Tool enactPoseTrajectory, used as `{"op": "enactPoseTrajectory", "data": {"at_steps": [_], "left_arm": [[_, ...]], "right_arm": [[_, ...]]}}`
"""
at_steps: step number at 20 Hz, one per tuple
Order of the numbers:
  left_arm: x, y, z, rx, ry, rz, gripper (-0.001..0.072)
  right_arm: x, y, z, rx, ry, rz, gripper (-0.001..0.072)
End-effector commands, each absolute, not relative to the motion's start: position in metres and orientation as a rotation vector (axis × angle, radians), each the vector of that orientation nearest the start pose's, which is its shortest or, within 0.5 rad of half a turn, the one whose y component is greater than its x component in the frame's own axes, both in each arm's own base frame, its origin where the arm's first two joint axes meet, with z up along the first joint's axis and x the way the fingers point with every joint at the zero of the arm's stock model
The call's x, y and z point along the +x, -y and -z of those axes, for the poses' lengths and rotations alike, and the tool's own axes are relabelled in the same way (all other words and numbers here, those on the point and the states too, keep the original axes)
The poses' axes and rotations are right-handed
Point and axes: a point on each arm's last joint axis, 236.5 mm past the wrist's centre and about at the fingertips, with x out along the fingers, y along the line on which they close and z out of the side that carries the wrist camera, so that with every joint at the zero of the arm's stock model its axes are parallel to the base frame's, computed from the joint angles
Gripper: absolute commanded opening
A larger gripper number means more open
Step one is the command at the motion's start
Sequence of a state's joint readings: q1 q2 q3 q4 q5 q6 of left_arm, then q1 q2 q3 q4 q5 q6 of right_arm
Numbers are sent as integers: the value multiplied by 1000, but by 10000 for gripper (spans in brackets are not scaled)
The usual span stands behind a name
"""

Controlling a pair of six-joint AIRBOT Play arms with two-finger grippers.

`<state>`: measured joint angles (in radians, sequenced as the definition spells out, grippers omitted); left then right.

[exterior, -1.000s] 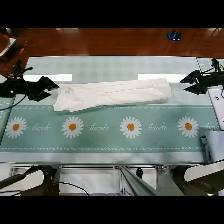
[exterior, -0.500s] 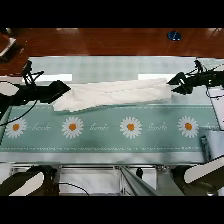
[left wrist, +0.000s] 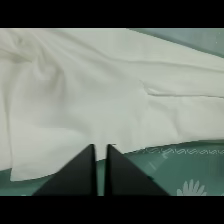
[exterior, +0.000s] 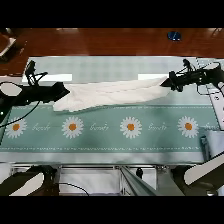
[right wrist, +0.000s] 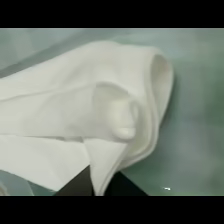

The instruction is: Fold the shirts.

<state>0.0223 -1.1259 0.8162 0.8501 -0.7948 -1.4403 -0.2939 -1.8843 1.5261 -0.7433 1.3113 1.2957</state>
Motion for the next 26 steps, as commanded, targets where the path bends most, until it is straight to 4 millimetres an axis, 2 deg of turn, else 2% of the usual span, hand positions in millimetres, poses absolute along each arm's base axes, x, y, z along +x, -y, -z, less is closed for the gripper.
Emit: {"op": "enactPoseTrajectory", "data": {"at_steps": [1,3,5,8,11,14,18,20,22,24,26], "left_arm": [[381,123,-14,-594,-1017,298,22],[382,152,-21,-564,-982,361,22],[387,188,-28,-518,-920,409,20],[382,266,-19,-467,-974,538,19],[366,362,2,-368,-1097,723,20],[336,443,27,-299,-1241,872,20],[285,523,45,-265,-1323,981,19],[256,550,56,-254,-1358,1019,20],[240,561,61,-191,-1340,1087,22],[251,551,51,-230,-1374,1056,22],[288,522,30,-285,-1382,997,22]], "right_arm": [[460,-14,11,678,-1308,-413,22],[431,5,-14,572,-1297,-344,22],[399,10,-40,506,-1251,-309,22],[346,-4,-71,453,-1183,-287,22],[302,-23,-94,453,-1107,-265,22],[272,-36,-111,436,-1050,-257,22],[265,-46,-135,453,-971,-270,22],[268,-55,-142,474,-947,-309,22],[273,-55,-146,483,-921,-310,22],[274,-56,-148,488,-912,-313,22],[274,-59,-149,498,-911,-325,22]]}}
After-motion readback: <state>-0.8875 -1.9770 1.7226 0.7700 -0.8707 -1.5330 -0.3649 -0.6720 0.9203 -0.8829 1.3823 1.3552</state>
